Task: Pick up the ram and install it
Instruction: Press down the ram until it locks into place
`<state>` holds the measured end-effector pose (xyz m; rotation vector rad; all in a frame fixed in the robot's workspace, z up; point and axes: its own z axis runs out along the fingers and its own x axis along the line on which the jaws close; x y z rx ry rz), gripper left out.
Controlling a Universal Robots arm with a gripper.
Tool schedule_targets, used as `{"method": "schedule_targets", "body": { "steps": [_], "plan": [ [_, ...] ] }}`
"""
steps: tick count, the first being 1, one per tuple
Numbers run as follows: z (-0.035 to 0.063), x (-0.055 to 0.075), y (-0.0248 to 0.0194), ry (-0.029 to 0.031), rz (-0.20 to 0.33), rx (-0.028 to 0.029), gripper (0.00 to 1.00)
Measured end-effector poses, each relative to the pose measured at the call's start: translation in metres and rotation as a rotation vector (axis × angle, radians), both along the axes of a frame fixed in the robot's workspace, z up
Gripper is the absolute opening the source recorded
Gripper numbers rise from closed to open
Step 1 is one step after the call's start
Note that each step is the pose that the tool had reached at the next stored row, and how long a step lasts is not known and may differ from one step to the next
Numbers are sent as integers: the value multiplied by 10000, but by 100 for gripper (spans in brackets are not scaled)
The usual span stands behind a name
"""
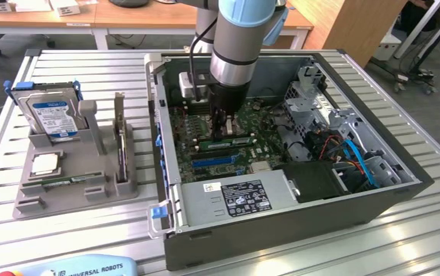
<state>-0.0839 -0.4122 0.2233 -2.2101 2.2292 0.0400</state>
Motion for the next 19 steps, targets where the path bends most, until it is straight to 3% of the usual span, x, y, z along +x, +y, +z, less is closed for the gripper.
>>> {"method": "schedule_targets", "body": {
  "steps": [19],
  "plan": [
    [-7, 0, 0, 0, 0, -3, 10]
  ]
}}
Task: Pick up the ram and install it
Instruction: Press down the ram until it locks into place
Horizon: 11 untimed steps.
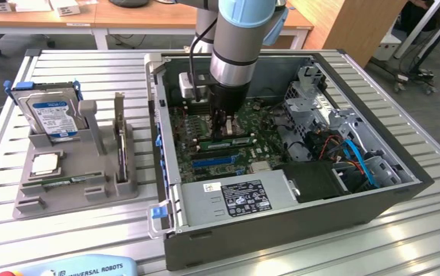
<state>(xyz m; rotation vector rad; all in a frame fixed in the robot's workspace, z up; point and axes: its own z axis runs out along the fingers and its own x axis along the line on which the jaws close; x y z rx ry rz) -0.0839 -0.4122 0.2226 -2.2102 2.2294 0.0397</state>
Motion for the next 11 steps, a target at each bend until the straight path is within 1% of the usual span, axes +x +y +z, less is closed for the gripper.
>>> {"method": "schedule_targets", "body": {
  "steps": [11],
  "plan": [
    [-2, 0, 0, 0, 1, 1, 10]
  ]
}}
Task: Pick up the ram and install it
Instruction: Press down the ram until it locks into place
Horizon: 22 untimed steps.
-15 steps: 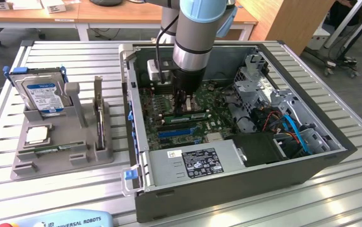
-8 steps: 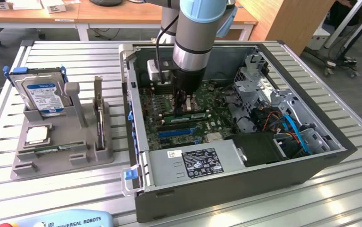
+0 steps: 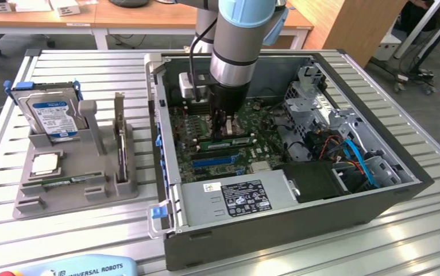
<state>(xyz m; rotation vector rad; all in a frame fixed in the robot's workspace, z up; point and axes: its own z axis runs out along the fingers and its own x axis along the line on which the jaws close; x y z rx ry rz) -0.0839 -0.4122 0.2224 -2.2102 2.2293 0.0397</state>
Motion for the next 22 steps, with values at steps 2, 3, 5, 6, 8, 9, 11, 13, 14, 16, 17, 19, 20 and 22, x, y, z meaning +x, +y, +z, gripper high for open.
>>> {"method": "schedule_targets", "body": {
  "steps": [2, 3, 5, 6, 8, 9, 11, 13, 14, 16, 17, 19, 20, 22],
  "plan": [
    [0, 0, 0, 0, 0, 0, 10],
    [-1, 0, 0, 0, 0, 1, 10],
    [-1, 0, 0, -1, 0, 1, 10],
    [0, 0, 0, 0, 0, 1, 10],
    [-1, 0, 0, 0, 0, 0, 10],
    [-2, 0, 0, 0, 0, 0, 10],
    [-2, 0, 0, 0, 0, 1, 10],
    [-2, 0, 0, 0, 0, 1, 10],
    [-2, 0, 0, -1, 0, 1, 10],
    [5, 1, 1, -5, 0, 10, 10],
    [12, 2, 2, -13, 0, 17, 10],
    [42, 0, 0, -1, 0, 2, 10],
    [54, 0, 1, -2, -1, 4, 10],
    [83, 0, 0, -2, 0, 2, 10]
  ]
}}
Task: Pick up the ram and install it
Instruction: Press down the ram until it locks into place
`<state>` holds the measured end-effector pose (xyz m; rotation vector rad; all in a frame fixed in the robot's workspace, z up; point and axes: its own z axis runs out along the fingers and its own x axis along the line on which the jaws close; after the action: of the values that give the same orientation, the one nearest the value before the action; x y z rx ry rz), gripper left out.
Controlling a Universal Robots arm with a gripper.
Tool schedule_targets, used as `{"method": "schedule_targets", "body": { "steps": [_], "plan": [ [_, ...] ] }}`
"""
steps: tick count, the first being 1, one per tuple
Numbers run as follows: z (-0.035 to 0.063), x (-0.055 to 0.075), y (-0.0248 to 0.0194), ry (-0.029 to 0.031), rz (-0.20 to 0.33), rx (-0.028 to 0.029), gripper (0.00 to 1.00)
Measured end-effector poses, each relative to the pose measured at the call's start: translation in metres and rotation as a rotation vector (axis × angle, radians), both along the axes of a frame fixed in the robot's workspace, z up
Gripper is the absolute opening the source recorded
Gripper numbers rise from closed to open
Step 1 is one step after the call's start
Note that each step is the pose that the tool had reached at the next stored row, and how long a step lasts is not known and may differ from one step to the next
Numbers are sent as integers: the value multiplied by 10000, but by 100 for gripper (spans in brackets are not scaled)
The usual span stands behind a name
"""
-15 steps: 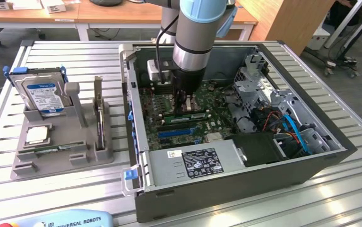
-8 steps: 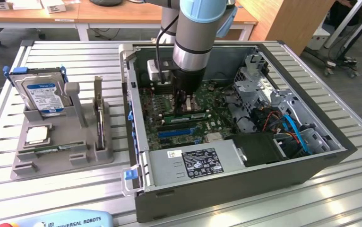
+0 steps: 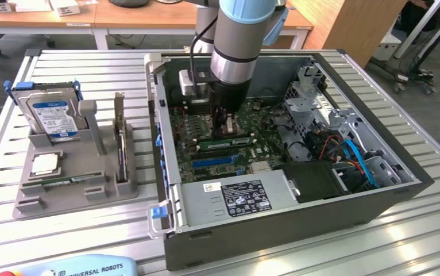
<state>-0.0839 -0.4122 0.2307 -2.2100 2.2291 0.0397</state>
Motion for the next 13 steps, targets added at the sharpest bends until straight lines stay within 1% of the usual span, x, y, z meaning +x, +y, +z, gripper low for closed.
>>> {"method": "schedule_targets", "body": {
  "steps": [13],
  "plan": [
    [197, 0, 0, 0, 0, 0, 10]
  ]
}}
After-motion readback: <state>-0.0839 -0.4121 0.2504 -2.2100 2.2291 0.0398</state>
